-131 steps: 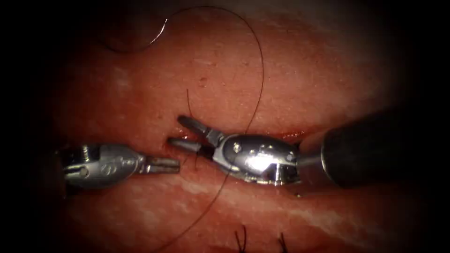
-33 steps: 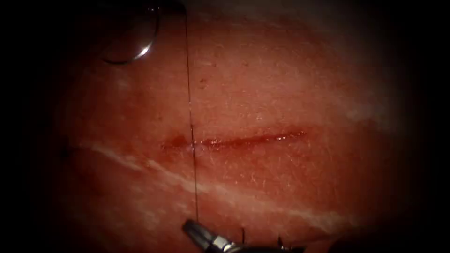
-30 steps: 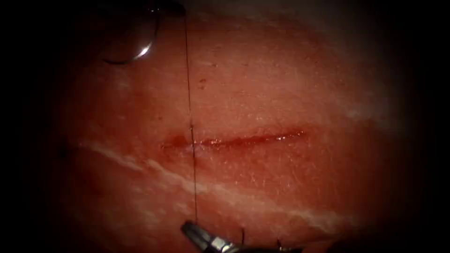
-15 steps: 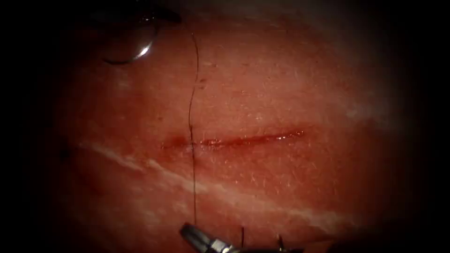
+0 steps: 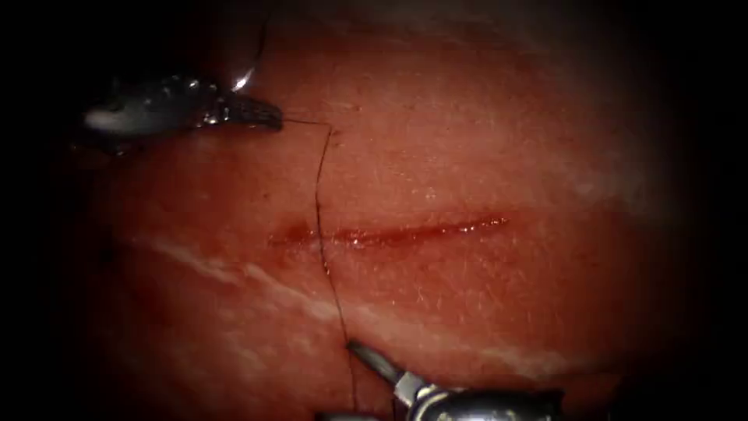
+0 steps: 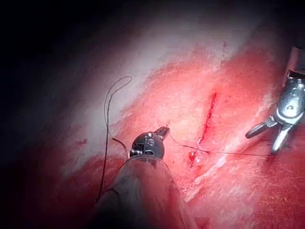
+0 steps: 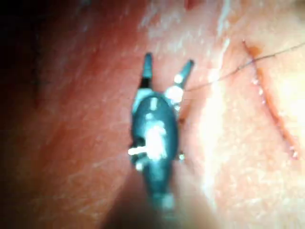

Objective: Wound Closure

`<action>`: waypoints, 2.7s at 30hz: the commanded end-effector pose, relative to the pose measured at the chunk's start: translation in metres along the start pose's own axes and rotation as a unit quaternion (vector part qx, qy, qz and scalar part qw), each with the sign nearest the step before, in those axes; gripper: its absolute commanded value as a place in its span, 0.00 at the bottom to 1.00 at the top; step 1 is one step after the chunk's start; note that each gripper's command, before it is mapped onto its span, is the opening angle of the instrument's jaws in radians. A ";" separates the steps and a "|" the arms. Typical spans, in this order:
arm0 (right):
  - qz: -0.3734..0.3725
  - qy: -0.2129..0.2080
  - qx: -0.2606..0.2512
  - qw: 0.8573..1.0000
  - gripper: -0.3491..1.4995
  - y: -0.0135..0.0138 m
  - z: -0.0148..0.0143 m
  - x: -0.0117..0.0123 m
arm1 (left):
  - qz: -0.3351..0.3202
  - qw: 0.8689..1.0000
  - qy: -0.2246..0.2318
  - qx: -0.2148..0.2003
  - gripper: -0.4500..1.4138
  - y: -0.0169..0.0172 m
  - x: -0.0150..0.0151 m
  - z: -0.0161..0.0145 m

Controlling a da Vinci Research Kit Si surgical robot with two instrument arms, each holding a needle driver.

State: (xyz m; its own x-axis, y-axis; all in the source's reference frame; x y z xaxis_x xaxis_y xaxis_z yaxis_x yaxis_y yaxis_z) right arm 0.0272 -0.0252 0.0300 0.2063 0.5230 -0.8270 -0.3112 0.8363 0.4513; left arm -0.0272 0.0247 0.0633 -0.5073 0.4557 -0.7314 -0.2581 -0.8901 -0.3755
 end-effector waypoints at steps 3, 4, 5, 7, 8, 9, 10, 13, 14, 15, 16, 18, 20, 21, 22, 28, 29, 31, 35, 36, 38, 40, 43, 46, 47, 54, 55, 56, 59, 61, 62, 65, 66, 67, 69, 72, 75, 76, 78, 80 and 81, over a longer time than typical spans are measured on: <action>0.006 -0.008 0.025 1.000 0.61 0.0016 0.0003 -0.0001 | 0.006 1.000 0.003 -0.005 0.00 0.0019 -0.0006 0.0006; 0.007 -0.008 0.034 0.999 0.60 0.0030 0.0010 -0.0002 | 0.008 1.000 0.004 -0.007 0.00 0.0026 -0.0008 0.0007; 0.007 -0.008 0.034 0.999 0.60 0.0030 0.0010 -0.0002 | 0.008 1.000 0.004 -0.007 0.00 0.0026 -0.0008 0.0007; 0.006 -0.025 0.058 0.998 0.53 0.0063 0.0029 -0.0014 | 0.012 1.000 0.008 -0.015 0.00 0.0039 -0.0009 0.0008; 0.006 -0.025 0.058 0.998 0.53 0.0063 0.0029 -0.0014 | 0.012 1.000 0.008 -0.015 0.00 0.0039 -0.0009 0.0008; 0.006 -0.027 0.073 0.997 0.44 0.0076 0.0038 -0.0021 | 0.014 1.000 0.011 -0.021 0.00 0.0045 -0.0008 0.0008; 0.010 -0.028 0.081 0.996 0.43 0.0086 0.0044 -0.0026 | 0.015 1.000 0.013 -0.022 0.00 0.0048 -0.0008 0.0009; 0.010 -0.034 0.101 0.994 0.29 0.0106 0.0057 -0.0035 | 0.004 0.999 0.025 -0.032 0.00 0.0061 -0.0009 0.0012; 0.012 -0.035 0.106 0.994 0.28 0.0111 0.0060 -0.0038 | 0.003 0.999 0.028 -0.034 0.00 0.0064 -0.0010 0.0012; 0.011 -0.043 0.116 0.992 0.25 0.0118 0.0068 -0.0043 | 0.001 0.999 0.032 -0.037 0.00 0.0069 -0.0012 0.0014; 0.012 -0.044 0.119 0.992 0.24 0.0121 0.0073 -0.0046 | 0.000 0.999 0.034 -0.038 0.00 0.0072 -0.0013 0.0015; 0.015 -0.043 0.124 0.991 0.24 0.0124 0.0081 -0.0050 | -0.003 0.998 0.038 -0.040 0.00 0.0075 -0.0015 0.0016; 0.014 -0.041 0.131 0.990 0.21 0.0126 0.0090 -0.0053 | -0.005 0.998 0.042 -0.043 0.00 0.0079 -0.0017 0.0019; 0.017 -0.043 0.131 0.990 0.20 0.0127 0.0092 -0.0052 | -0.003 0.998 0.043 -0.044 0.00 0.0081 -0.0018 0.0020; 0.018 -0.039 0.128 0.991 0.18 0.0128 0.0094 -0.0051 | -0.004 0.998 0.043 -0.046 0.00 0.0083 -0.0020 0.0021; 0.025 0.000 0.112 0.993 0.15 0.0141 0.0096 -0.0042 | -0.004 0.998 0.053 -0.046 0.00 0.0095 -0.0027 0.0030; 0.025 0.000 0.112 0.993 0.15 0.0141 0.0096 -0.0042 | -0.004 0.998 0.053 -0.046 0.00 0.0095 -0.0027 0.0030; 0.028 0.015 0.113 0.993 0.15 0.0150 0.0097 -0.0036 | -0.002 0.997 0.056 -0.046 0.00 0.0101 -0.0032 0.0038; 0.037 0.030 0.133 0.990 0.15 0.0158 0.0098 -0.0028 | 0.001 0.997 0.063 -0.045 0.00 0.0106 -0.0039 0.0049; 0.046 0.036 0.139 0.988 0.15 0.0160 0.0098 -0.0026 | 0.002 0.997 0.063 -0.045 0.00 0.0106 -0.0041 0.0052; 0.061 0.056 0.156 0.984 0.15 0.0163 0.0097 -0.0021 | 0.004 0.997 0.067 -0.044 0.00 0.0107 -0.0043 0.0056; 0.067 0.068 0.170 0.981 0.15 0.0164 0.0097 -0.0017 | 0.005 0.997 0.072 -0.042 0.00 0.0106 -0.0046 0.0059; 0.071 0.079 0.192 0.976 0.15 0.0163 0.0100 -0.0013 | 0.001 0.996 0.078 -0.040 0.00 0.0104 -0.0051 0.0063; 0.079 0.083 0.215 0.970 0.15 0.0160 0.0105 -0.0012 | 0.002 0.996 0.085 -0.037 0.00 0.0101 -0.0055 0.0069; 0.080 0.085 0.222 0.968 0.15 0.0159 0.0106 -0.0012 | 0.003 0.995 0.088 -0.035 0.00 0.0101 -0.0057 0.0070; 0.087 0.098 0.276 0.952 0.13 0.0158 0.0112 -0.0012 | 0.011 0.994 0.105 -0.028 0.00 0.0097 -0.0078 0.0089; 0.088 0.099 0.285 0.949 0.12 0.0158 0.0112 -0.0012 | 0.013 0.994 0.108 -0.027 0.00 0.0096 -0.0083 0.0092; 0.087 0.100 0.295 0.946 0.10 0.0158 0.0112 -0.0012 | 0.014 0.993 0.111 -0.026 0.00 0.0094 -0.0086 0.0094; 0.097 0.109 0.330 0.933 0.07 0.0157 0.0112 -0.0012 | 0.020 0.992 0.119 -0.023 0.00 0.0089 -0.0101 0.0102; 0.098 0.122 0.370 0.916 0.07 0.0156 0.0111 -0.0012 | 0.023 0.992 0.123 -0.024 0.00 0.0085 -0.0109 0.0106; 0.099 0.122 0.379 0.912 0.07 0.0155 0.0111 -0.0012 | 0.023 0.992 0.124 -0.024 0.00 0.0084 -0.0110 0.0106; 0.094 0.125 0.408 0.900 0.08 0.0150 0.0110 -0.0010 | 0.024 0.991 0.128 -0.027 0.00 0.0084 -0.0109 0.0106; 0.094 0.128 0.415 0.896 0.09 0.0148 0.0110 -0.0009 | 0.021 0.991 0.128 -0.029 0.00 0.0085 -0.0109 0.0106; 0.094 0.126 0.428 0.890 0.09 0.0146 0.0109 -0.0007 | 0.021 0.991 0.129 -0.030 0.00 0.0086 -0.0108 0.0106; 0.089 0.117 0.444 0.884 0.11 0.0144 0.0109 -0.0004 | 0.025 0.991 0.130 -0.034 0.00 0.0089 -0.0105 0.0107; 0.075 0.095 0.472 0.873 0.14 0.0142 0.0111 0.0001 | 0.028 0.990 0.131 -0.037 0.00 0.0094 -0.0099 0.0108; 0.056 0.067 0.503 0.860 0.14 0.0141 0.0113 0.0002 | 0.032 0.990 0.133 -0.041 0.00 0.0100 -0.0093 0.0107; 0.049 0.057 0.512 0.855 0.15 0.0141 0.0114 0.0002 | 0.032 0.990 0.133 -0.042 0.00 0.0102 -0.0091 0.0107; 0.036 0.034 0.530 0.847 0.15 0.0142 0.0114 0.0001 | 0.033 0.989 0.134 -0.043 0.00 0.0105 -0.0089 0.0107; 0.008 0.011 0.550 0.835 0.17 0.0144 0.0116 0.0001 | 0.034 0.989 0.135 -0.046 0.00 0.0106 -0.0089 0.0106; -0.001 0.005 0.555 0.832 0.17 0.0145 0.0116 0.0000 | 0.034 0.989 0.133 -0.047 0.00 0.0106 -0.0089 0.0106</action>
State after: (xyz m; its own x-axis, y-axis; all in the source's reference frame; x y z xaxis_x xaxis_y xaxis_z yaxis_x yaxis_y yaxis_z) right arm 0.0333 -0.0104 0.0396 0.1993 0.5111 -0.8361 0.7474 0.4725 0.4670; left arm -0.0334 0.0116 0.0710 -0.2855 0.3867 -0.8769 -0.1463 -0.9218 -0.3589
